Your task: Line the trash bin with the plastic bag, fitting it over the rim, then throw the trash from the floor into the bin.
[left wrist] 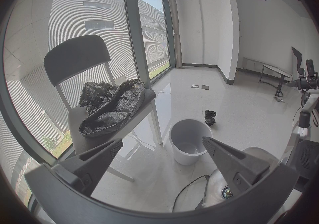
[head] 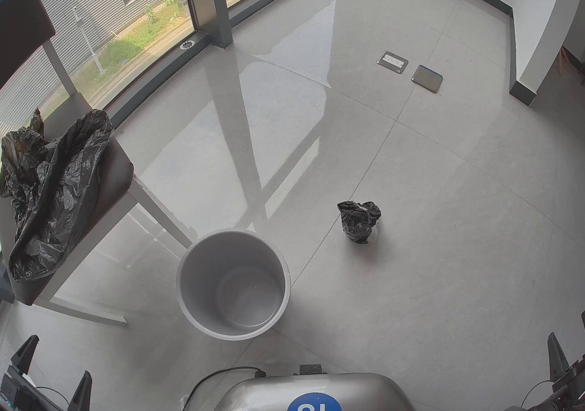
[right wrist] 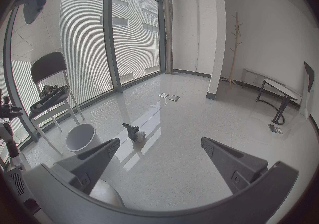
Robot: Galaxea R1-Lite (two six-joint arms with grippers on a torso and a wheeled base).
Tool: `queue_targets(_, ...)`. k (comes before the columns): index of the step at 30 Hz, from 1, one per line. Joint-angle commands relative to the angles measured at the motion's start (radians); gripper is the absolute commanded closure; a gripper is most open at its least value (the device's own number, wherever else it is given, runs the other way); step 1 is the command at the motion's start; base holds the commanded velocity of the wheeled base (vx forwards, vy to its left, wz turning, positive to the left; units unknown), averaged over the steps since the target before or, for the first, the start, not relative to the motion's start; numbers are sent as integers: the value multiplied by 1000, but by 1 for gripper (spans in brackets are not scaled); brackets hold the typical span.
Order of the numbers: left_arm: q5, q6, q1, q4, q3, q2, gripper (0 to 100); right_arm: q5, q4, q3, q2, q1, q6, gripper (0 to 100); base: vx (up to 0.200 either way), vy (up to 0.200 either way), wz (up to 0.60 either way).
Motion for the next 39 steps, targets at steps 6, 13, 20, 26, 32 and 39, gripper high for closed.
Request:
queue_targets(6, 270, -408, -27, 95, -299, 192, 0, 4, 2, 18, 4, -7, -3, 0, 0, 0, 0)
queue_targets(13, 404, -270, -66, 235, -480, 387, 0, 4, 2, 18, 24, -16, -5, 0, 0, 0, 0)
queue_targets(20, 453, -439, -15, 247, -539, 544, 0, 7, 5, 18, 24, -16, -16, 0, 0, 0, 0)
queue_targets(26, 359, -512, -32, 388, -534, 487, 0, 15, 5, 16, 25, -16, -28, 0, 0, 0, 0)
queue_targets(32, 367, -710, 26, 370, -546, 565, 0, 15, 6, 18, 25, -16, -28, 0, 0, 0, 0)
queue_targets(39, 366, -778, 80, 311, -548, 643, 0, 15, 6, 16, 25, -16, -28, 0, 0, 0, 0)
